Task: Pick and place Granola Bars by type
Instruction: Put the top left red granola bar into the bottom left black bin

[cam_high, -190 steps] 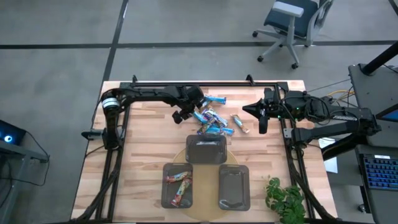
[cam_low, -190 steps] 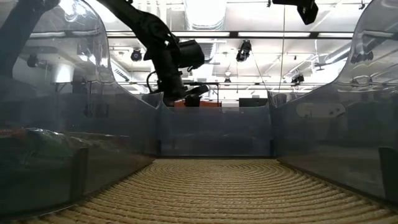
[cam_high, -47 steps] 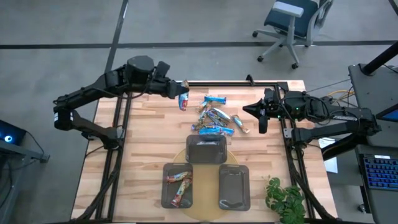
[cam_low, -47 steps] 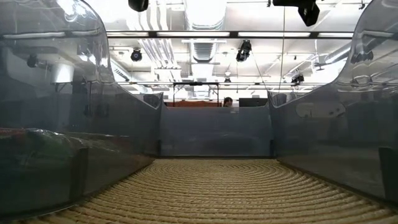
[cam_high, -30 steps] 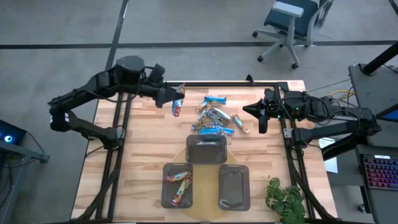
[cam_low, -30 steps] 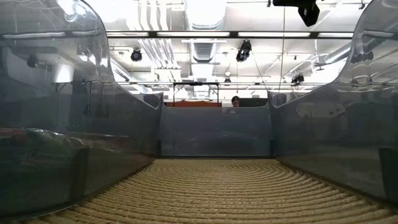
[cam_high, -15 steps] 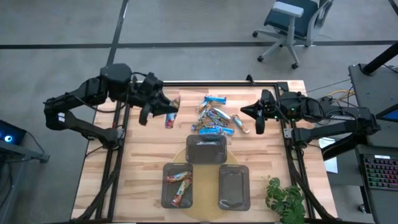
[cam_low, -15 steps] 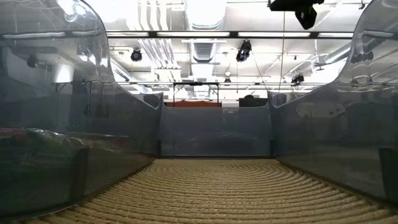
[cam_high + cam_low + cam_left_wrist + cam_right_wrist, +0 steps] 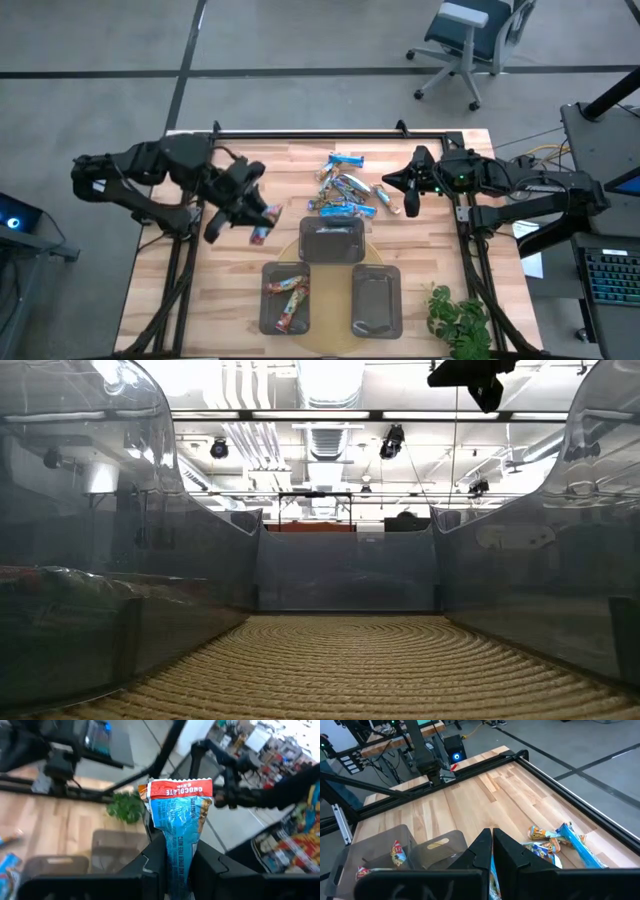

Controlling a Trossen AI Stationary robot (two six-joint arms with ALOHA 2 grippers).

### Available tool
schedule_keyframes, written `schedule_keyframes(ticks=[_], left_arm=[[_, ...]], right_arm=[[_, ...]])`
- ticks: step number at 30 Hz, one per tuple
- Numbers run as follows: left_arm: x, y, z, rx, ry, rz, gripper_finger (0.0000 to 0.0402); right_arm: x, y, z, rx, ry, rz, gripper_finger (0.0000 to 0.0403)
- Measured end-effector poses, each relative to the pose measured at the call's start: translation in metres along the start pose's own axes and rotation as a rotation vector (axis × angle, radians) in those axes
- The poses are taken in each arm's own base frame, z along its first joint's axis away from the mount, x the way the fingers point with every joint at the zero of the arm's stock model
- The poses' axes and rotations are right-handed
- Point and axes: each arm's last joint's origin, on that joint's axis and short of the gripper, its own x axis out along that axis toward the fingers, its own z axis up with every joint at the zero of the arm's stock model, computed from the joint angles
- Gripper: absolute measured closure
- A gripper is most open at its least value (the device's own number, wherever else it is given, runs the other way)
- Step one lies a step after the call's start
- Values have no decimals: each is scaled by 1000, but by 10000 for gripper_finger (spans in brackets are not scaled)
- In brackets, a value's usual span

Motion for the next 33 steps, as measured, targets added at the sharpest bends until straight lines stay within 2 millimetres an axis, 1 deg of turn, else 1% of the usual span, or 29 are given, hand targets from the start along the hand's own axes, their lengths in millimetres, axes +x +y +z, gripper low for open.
schedule_keyframes(ticks=[3, 6, 13, 20, 33], left_arm=[[2, -3, -6, -15, 49, -9, 354], [8, -3, -10, -38, 90, -8, 354], [32, 4, -27, -79, 261, 36, 354], [61, 9, -44, -65, 416, 57, 354], [125, 29, -89, -99, 745, 138, 354]], right_arm=[[0, 0, 0, 0, 0, 2, 394], [0, 0, 0, 0, 0, 2, 394], [0, 0, 0, 1, 0, 4, 394], [0, 0, 0, 0, 1, 7, 394], [0, 0, 0, 0, 3, 6, 394]])
